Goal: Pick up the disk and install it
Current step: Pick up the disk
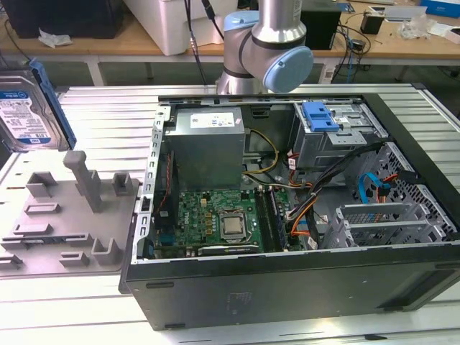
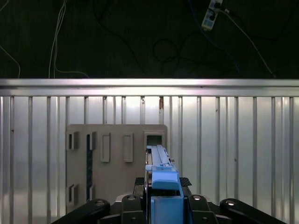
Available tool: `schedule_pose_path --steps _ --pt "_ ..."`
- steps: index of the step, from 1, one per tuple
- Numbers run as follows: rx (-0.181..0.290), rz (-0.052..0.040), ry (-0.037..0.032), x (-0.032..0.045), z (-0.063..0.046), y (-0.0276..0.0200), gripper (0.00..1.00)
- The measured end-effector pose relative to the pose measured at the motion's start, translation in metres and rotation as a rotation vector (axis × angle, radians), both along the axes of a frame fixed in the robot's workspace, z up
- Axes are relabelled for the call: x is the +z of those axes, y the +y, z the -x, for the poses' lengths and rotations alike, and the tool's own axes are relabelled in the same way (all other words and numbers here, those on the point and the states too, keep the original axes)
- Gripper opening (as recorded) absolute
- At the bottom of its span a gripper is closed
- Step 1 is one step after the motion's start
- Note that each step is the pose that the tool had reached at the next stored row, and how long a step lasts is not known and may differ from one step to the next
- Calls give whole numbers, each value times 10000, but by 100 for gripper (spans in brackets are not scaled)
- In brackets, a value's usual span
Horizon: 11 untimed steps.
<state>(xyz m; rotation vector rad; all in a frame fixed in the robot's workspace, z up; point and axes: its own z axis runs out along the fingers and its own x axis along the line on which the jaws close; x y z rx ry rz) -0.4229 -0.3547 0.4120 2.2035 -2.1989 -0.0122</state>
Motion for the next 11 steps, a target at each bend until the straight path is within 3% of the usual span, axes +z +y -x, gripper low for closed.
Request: schedule_pose_path --steps 11 --pt "0 0 -1 241 0 0 37"
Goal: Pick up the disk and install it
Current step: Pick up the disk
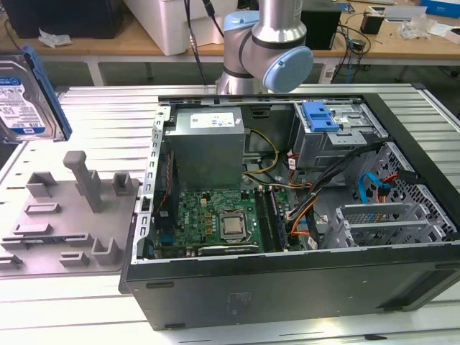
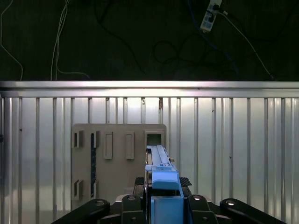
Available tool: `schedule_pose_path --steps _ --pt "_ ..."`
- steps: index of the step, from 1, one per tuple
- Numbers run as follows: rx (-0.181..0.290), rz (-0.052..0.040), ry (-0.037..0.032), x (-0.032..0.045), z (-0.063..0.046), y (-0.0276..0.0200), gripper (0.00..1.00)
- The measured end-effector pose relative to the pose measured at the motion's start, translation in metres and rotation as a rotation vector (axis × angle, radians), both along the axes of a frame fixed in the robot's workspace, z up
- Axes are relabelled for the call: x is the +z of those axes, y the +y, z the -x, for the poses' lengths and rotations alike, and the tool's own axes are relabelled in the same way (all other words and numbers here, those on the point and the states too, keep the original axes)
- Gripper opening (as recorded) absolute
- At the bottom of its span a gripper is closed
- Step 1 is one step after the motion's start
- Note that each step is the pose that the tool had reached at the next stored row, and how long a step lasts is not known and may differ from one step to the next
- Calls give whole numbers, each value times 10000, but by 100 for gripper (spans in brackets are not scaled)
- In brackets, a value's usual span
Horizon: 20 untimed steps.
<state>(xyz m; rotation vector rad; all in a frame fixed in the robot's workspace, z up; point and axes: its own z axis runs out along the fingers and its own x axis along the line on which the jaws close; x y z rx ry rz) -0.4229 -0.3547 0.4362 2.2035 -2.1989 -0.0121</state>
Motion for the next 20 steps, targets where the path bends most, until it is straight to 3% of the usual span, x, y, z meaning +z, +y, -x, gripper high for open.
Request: schedule_pose_path --steps 12,20 --pt "0 0 1 250 0 0 37" --pt "0 0 0 265 0 0 37"
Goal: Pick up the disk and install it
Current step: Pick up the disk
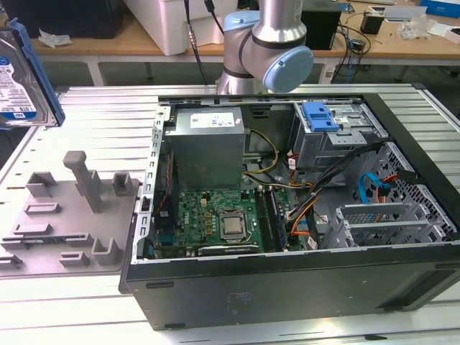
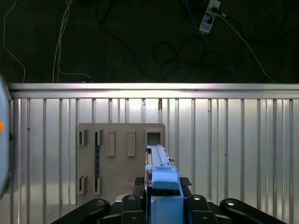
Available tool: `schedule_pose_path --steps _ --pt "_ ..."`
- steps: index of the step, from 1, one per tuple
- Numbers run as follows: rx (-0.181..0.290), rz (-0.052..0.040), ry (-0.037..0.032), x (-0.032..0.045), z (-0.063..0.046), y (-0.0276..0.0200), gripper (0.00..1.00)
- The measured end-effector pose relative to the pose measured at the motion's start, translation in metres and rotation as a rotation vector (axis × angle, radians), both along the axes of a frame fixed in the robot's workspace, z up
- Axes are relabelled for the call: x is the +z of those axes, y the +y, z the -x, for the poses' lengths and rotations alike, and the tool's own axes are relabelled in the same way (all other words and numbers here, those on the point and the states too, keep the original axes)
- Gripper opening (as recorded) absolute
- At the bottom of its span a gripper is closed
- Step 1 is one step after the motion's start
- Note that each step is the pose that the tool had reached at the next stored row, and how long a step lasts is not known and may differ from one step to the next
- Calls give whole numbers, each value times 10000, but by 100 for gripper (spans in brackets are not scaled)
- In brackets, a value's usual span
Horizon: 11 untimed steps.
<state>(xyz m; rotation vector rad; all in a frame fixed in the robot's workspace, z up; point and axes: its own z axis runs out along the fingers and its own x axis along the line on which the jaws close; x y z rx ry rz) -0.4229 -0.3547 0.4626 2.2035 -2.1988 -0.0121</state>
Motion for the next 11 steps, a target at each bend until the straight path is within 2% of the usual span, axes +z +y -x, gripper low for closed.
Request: schedule_pose_path --steps 11 --pt "0 0 0 18 -78 -10 37"
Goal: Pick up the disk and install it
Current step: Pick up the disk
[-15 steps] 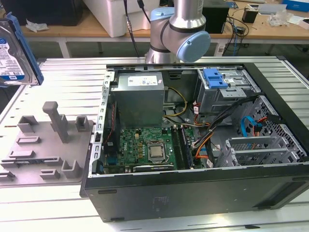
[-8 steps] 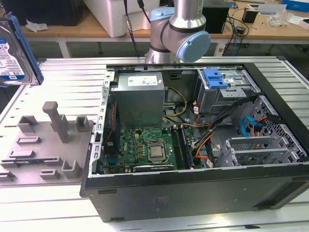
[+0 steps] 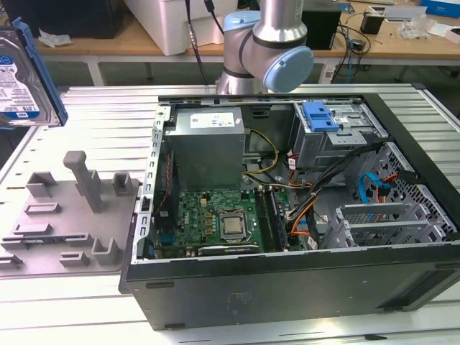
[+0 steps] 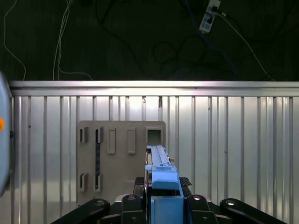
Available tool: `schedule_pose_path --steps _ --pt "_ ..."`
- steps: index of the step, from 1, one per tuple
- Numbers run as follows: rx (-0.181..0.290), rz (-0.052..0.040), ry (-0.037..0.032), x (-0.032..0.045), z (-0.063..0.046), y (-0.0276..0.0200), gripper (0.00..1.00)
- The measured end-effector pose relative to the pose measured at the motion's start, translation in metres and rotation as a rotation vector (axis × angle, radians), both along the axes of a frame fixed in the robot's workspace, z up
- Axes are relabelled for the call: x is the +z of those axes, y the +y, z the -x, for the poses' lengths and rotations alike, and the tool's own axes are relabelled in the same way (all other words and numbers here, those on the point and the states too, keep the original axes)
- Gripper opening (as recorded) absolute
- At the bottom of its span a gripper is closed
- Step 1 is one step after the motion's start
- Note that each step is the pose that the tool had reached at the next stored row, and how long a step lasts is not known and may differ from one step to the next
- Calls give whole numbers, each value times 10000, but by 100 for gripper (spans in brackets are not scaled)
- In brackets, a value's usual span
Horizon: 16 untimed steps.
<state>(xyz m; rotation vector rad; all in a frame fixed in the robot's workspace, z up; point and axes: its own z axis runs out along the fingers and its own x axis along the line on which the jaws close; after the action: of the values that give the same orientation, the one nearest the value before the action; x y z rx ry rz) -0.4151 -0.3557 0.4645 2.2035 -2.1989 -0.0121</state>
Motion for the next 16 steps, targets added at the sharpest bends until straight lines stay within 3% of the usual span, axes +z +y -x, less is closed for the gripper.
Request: schedule_pose_path --steps 16 --pt "0 1 0 73 -293 -44 37"
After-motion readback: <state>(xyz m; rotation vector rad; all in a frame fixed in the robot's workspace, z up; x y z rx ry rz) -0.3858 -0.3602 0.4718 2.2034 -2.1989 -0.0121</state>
